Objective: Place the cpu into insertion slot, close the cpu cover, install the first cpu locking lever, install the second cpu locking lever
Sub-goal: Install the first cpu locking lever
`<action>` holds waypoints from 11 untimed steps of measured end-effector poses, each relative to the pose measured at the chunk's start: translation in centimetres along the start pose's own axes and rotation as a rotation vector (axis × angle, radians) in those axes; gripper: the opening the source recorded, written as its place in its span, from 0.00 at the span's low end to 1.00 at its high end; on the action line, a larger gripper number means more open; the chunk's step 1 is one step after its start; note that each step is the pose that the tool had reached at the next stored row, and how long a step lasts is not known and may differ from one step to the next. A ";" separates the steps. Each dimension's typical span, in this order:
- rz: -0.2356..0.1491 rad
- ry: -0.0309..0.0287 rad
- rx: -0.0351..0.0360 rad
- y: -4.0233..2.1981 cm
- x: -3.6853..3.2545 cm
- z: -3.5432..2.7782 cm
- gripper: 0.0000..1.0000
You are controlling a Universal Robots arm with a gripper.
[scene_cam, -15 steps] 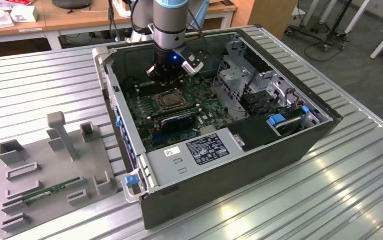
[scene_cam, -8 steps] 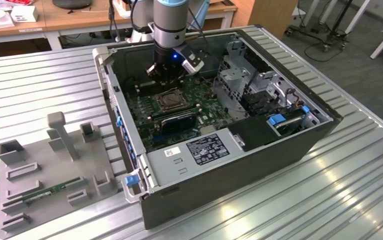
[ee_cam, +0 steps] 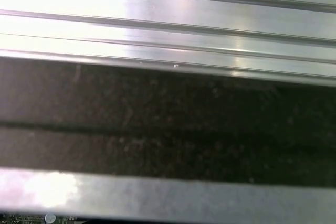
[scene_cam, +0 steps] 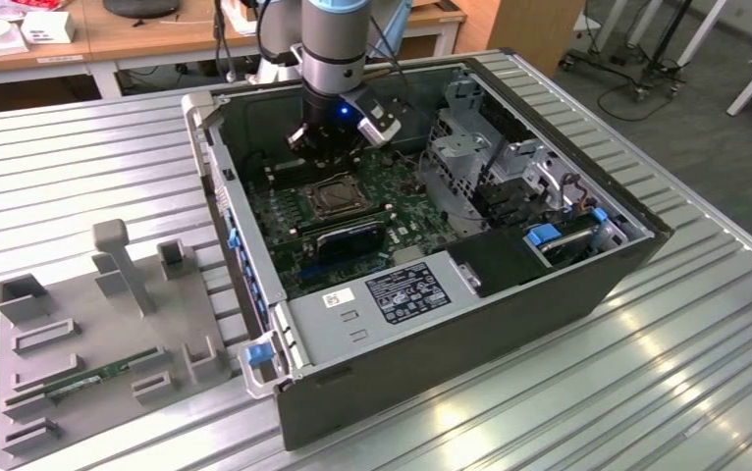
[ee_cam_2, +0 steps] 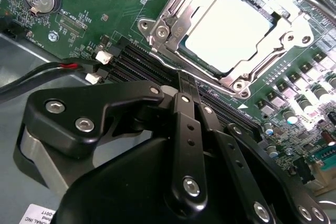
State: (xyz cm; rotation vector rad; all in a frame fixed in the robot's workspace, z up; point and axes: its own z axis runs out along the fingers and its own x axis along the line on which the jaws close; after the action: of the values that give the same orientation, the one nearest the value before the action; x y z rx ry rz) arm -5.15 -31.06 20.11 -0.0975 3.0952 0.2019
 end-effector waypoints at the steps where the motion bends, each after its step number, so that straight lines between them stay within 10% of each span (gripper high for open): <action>1: 0.000 0.0000 0.0000 0.00 0.00 0.00 0.11; 11: 0.000 0.0000 0.0000 -0.05 0.01 0.23 0.11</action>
State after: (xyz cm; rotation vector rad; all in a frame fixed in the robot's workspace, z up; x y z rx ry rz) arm -5.15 -31.08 19.88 -0.0976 3.0952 0.2019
